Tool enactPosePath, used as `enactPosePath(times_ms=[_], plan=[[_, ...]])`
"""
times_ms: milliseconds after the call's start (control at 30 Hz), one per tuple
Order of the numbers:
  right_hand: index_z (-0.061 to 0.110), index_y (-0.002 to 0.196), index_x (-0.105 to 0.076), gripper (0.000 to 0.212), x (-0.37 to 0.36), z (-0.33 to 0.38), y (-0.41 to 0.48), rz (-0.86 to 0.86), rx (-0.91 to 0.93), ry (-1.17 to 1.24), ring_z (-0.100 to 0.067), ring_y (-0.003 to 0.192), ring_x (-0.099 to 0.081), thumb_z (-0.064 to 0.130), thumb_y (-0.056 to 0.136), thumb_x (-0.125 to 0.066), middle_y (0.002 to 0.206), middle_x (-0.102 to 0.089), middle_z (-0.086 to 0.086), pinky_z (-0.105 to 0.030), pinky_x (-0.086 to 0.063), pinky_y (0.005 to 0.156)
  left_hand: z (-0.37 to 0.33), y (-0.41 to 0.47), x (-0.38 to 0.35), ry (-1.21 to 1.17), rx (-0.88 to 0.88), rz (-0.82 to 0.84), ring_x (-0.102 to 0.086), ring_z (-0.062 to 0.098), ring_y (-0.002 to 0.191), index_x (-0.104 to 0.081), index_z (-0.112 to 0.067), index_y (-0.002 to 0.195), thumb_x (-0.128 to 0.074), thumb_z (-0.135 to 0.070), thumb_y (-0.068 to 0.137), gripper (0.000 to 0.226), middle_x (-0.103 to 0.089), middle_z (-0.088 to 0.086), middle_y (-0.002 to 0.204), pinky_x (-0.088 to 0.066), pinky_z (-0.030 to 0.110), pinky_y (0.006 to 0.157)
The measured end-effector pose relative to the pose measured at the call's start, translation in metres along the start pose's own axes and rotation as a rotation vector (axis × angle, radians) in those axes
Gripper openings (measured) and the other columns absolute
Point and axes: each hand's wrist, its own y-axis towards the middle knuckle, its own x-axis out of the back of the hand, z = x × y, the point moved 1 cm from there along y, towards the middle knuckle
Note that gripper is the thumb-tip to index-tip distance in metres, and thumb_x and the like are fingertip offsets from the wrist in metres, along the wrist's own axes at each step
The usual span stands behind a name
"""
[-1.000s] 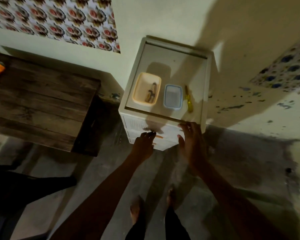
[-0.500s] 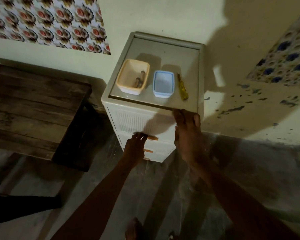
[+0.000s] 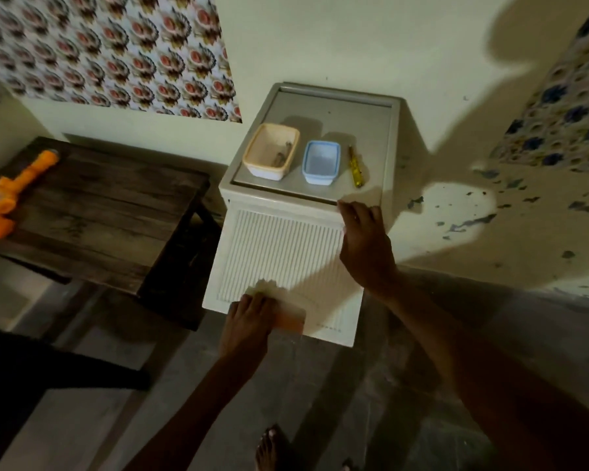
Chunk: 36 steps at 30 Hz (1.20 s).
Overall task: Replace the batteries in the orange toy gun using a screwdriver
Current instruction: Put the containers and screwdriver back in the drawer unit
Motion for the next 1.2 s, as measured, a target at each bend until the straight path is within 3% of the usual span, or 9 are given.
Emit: enactPosePath(times_ms=[167, 333, 567, 667, 767, 867, 933, 1000, 1200], plan=[[0.0, 0.128, -0.054, 0.051, 0.004, -0.007, 0.002, 0.012, 0.069, 0.06, -0.039, 0.11, -0.053, 0.016, 0.081, -0.046, 0.121, -0.059, -0.019, -0.047, -0.048, 0.092, 0.007, 0.026, 0.065, 0.007, -0.032, -0.122, -0.053, 0.024, 0.098, -0.065, -0.029, 0.104, -0.062, -0.031, 0.085, 0.019, -0.064, -0.007, 0.109, -0.037, 0.035, 0.076], [0.001, 0.125, -0.057, 0.056, 0.002, -0.005, 0.007, 0.051, 0.044, 0.018, -0.038, 0.107, -0.055, 0.005, 0.071, -0.07, 0.118, -0.061, -0.018, -0.046, -0.049, 0.09, -0.001, 0.099, 0.085, -0.099, 0.058, -0.17, -0.057, 0.024, 0.094, -0.071, -0.028, 0.098, -0.081, -0.017, 0.066, 0.035, -0.07, -0.006, 0.098, -0.04, 0.034, 0.076], [0.013, 0.13, -0.049, 0.054, 0.01, 0.009, 0.011, 0.122, -0.099, 0.113, -0.029, 0.122, -0.044, 0.002, 0.079, -0.064, 0.131, -0.048, -0.009, -0.043, -0.049, 0.095, -0.007, 0.149, 0.083, -0.12, 0.14, -0.15, -0.055, 0.023, 0.108, -0.067, -0.027, 0.104, -0.082, -0.023, 0.067, 0.04, -0.064, -0.004, 0.112, -0.044, 0.039, 0.091], [0.013, 0.122, -0.054, 0.038, 0.015, 0.017, 0.019, 0.051, -0.191, 0.23, -0.022, 0.116, -0.051, 0.008, 0.085, -0.059, 0.125, -0.05, -0.008, -0.029, -0.047, 0.093, -0.007, 0.143, 0.094, -0.29, 0.147, -0.204, -0.06, 0.016, 0.101, -0.065, -0.025, 0.102, -0.077, -0.016, 0.073, 0.033, -0.064, -0.004, 0.11, -0.05, 0.031, 0.084], [0.008, 0.119, -0.056, 0.031, 0.022, 0.028, 0.043, -0.04, -0.422, 0.424, -0.013, 0.084, -0.061, 0.022, 0.091, -0.058, 0.091, -0.064, -0.003, -0.018, -0.042, 0.08, 0.003, 0.147, 0.117, -0.693, 0.402, -0.355, -0.065, 0.009, 0.083, -0.057, -0.023, 0.105, -0.063, -0.013, 0.087, 0.021, -0.063, -0.006, 0.096, -0.056, 0.025, 0.069], [0.012, 0.116, -0.053, 0.044, 0.008, 0.036, 0.076, -0.01, -0.697, 0.637, -0.022, 0.076, -0.068, 0.045, 0.087, -0.059, 0.089, -0.069, -0.007, -0.036, -0.058, 0.075, 0.025, 0.181, 0.124, -0.95, 0.731, -0.3, -0.07, 0.018, 0.078, -0.042, -0.018, 0.126, -0.055, -0.038, 0.093, 0.041, -0.064, 0.0, 0.094, -0.06, 0.041, 0.073], [0.014, 0.11, -0.053, 0.049, -0.004, 0.04, 0.091, 0.025, -0.814, 0.685, -0.026, 0.075, -0.07, 0.053, 0.08, -0.058, 0.091, -0.069, -0.009, -0.042, -0.06, 0.07, 0.036, 0.206, 0.126, -0.93, 0.758, -0.137, -0.07, 0.024, 0.076, -0.033, -0.011, 0.134, -0.053, -0.044, 0.092, 0.057, -0.064, 0.01, 0.103, -0.059, 0.044, 0.079], [0.011, 0.105, -0.057, 0.042, -0.009, 0.042, 0.1, 0.009, -0.879, 0.693, -0.022, 0.071, -0.07, 0.045, 0.081, -0.059, 0.089, -0.07, -0.008, -0.038, -0.059, 0.071, 0.041, 0.221, 0.126, -0.867, 0.734, -0.051, -0.069, 0.024, 0.078, -0.037, -0.007, 0.13, -0.054, -0.036, 0.09, 0.052, -0.062, 0.011, 0.102, -0.058, 0.043, 0.079], [0.009, 0.07, -0.064, 0.019, -0.001, 0.041, 0.104, 0.046, -1.051, 0.856, -0.002, 0.043, -0.062, 0.021, 0.085, -0.061, 0.063, -0.068, -0.002, -0.011, -0.049, 0.049, 0.043, 0.219, 0.122, -1.286, 0.807, -0.116, -0.068, 0.015, 0.049, -0.047, -0.001, 0.12, -0.051, -0.013, 0.089, 0.034, -0.068, 0.014, 0.085, -0.06, 0.031, 0.06]])
